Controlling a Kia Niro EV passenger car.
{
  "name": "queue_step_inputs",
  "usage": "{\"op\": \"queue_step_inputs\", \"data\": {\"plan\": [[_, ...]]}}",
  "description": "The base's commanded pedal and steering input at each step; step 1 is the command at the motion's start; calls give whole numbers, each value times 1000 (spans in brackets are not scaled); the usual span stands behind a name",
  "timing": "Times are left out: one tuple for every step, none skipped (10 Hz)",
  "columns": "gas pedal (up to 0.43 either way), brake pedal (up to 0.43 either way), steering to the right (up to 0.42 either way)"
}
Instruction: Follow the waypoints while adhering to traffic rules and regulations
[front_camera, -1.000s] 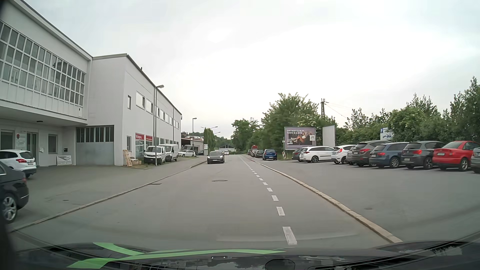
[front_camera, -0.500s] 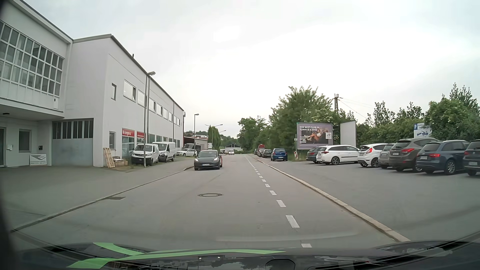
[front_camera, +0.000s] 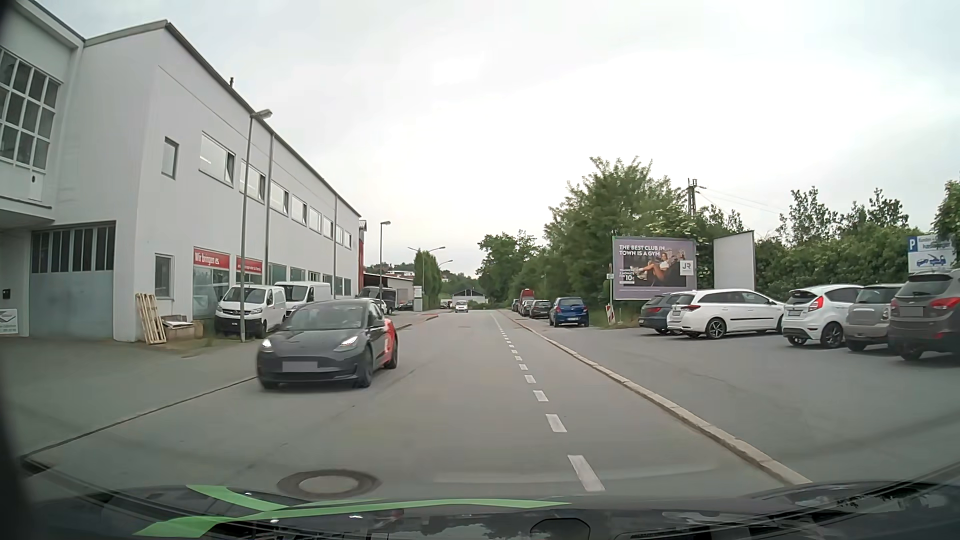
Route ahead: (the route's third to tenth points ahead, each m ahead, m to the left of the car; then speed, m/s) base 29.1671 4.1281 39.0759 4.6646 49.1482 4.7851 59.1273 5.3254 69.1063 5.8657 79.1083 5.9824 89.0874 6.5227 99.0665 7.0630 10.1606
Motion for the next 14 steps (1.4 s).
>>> {"op": "queue_step_inputs", "data": {"plan": [[47, 0, -7], [39, 0, -6], [39, 0, -7], [39, 0, -6], [39, 0, -6], [39, 0, -7], [39, 0, -7], [47, 0, -7], [59, 0, -8], [79, 0, -10], [79, 0, -11], [79, 0, -11], [79, 0, -11], [67, 0, -12]]}}
